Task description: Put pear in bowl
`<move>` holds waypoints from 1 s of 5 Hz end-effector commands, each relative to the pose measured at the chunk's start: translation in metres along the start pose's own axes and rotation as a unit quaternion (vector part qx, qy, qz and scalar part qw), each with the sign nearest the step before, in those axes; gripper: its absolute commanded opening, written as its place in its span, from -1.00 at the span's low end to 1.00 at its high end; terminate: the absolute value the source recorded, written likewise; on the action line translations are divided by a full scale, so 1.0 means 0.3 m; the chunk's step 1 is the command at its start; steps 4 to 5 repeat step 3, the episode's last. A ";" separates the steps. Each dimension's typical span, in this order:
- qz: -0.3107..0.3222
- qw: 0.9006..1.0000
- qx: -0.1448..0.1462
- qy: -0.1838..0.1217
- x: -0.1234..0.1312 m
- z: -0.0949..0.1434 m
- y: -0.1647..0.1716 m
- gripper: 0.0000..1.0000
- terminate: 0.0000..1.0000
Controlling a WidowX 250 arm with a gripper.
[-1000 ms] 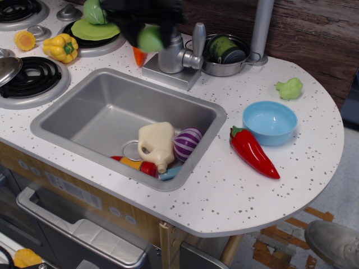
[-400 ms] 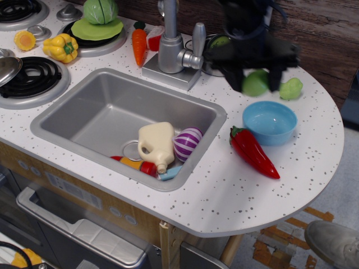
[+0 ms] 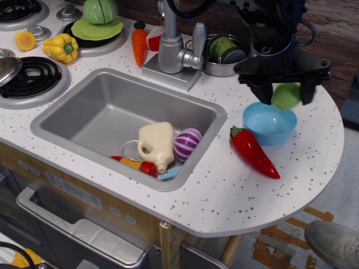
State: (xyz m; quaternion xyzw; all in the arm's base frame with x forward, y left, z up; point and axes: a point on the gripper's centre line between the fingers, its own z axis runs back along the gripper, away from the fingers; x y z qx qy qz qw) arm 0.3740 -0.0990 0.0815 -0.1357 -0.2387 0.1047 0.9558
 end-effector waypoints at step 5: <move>-0.009 1.000 -0.013 -0.015 0.042 0.017 0.003 1.00 1.00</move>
